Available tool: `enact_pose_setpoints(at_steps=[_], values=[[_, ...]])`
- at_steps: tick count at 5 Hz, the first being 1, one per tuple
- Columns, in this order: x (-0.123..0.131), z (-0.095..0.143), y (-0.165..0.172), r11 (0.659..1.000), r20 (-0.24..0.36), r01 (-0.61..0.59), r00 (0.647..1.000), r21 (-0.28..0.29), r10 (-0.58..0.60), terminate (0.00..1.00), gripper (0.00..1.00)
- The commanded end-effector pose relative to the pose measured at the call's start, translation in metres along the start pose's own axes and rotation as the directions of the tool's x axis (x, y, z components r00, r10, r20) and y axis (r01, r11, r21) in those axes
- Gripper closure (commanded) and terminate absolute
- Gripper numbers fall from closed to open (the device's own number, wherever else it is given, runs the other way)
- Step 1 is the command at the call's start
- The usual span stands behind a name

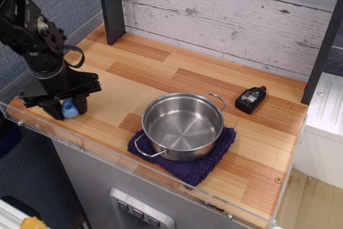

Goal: Move the spoon to the lower left corner of table.

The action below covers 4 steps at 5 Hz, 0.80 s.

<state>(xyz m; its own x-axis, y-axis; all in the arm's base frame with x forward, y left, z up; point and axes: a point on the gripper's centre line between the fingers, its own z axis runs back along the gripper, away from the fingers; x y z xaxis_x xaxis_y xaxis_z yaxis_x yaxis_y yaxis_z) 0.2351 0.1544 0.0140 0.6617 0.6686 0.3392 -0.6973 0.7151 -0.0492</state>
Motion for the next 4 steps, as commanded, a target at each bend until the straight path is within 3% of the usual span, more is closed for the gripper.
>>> enact_pose_setpoints(at_steps=[1, 3, 4], values=[[0.005, 0.007, 0.006, 1.000, -0.003, -0.015, 1.000, 0.004, 0.015, 0.00, 0.00], [0.011, 0.017, 0.001, 1.000, 0.006, -0.009, 1.000, -0.005, 0.009, 0.00, 0.00], [0.033, 0.040, -0.015, 1.000, 0.056, 0.001, 0.998, -0.013, 0.000, 0.00, 0.00]])
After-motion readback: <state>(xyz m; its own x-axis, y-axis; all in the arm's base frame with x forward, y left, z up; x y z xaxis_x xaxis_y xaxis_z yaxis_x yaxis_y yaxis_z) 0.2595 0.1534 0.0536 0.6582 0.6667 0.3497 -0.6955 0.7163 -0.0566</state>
